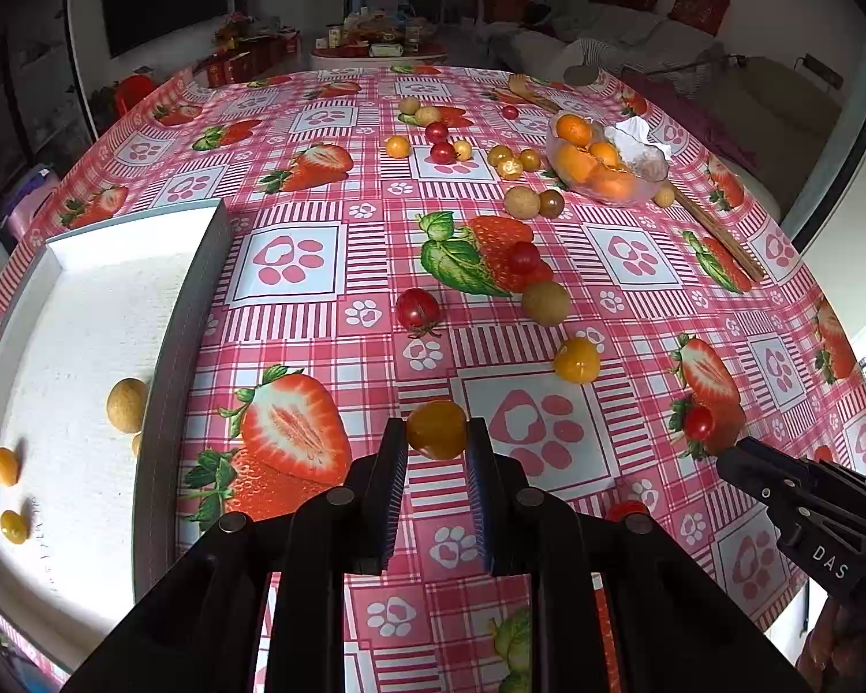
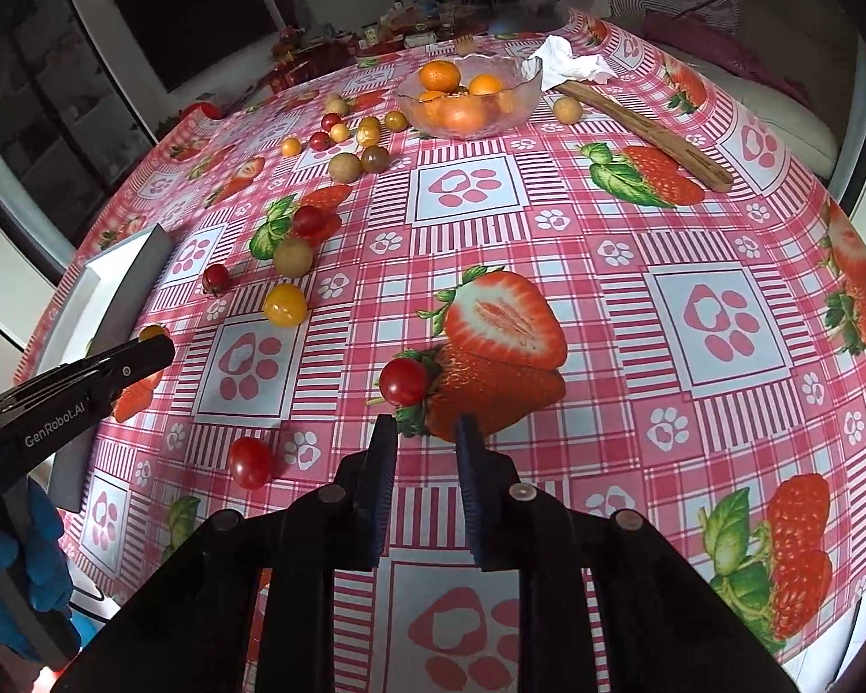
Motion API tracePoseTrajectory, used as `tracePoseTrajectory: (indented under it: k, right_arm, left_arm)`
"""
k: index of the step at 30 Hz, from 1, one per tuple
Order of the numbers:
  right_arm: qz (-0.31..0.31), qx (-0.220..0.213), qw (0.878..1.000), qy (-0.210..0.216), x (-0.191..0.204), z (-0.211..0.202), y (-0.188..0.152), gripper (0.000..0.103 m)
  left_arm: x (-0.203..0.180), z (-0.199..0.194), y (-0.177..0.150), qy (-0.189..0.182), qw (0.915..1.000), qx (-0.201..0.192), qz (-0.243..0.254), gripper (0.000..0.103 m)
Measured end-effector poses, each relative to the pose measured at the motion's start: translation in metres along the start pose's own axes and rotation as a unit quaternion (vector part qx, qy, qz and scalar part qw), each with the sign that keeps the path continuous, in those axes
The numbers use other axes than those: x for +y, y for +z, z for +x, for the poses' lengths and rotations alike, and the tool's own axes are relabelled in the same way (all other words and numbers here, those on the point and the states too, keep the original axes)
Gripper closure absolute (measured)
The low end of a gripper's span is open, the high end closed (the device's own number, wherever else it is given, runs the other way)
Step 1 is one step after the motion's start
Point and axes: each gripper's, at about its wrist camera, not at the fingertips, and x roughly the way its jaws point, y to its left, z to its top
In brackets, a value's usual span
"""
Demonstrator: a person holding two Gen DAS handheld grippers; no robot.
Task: Organize fruits
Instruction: 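Lift both held tomatoes and move them toward the white tray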
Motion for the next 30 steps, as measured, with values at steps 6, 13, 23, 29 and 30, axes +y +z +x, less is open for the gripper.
tracePoseTrajectory:
  k: [6,13,23,29,30]
  right_arm:
    - [0.001,0.001,1.000,0.002,-0.001,0.001,0.002,0.079]
    - [-0.024,0.000,1.000,-0.010,0.013,0.018,0.011,0.067]
    - [-0.017,0.003,1.000,-0.021,0.015,0.018,0.017,0.082]
    - [-0.020,-0.001,1.000,0.006,0.031,0.004,0.021,0.082]
    - [-0.021,-0.001,1.000,0.014,0.035,0.002,0.022,0.082]
  left_arm:
    - [0.004,-0.012,-0.011,0.003,1.0000,-0.003,0.003,0.081]
    - [0.014,-0.026,-0.019,0.006,0.9999,-0.010,-0.005,0.081]
    - [0.030,-0.036,-0.023,0.007,0.9997,-0.018,-0.014,0.081]
    - [0.050,-0.048,-0.029,0.015,0.9992,-0.026,-0.025,0.081]
    - [0.057,-0.050,-0.030,0.018,0.9990,-0.028,-0.029,0.081]
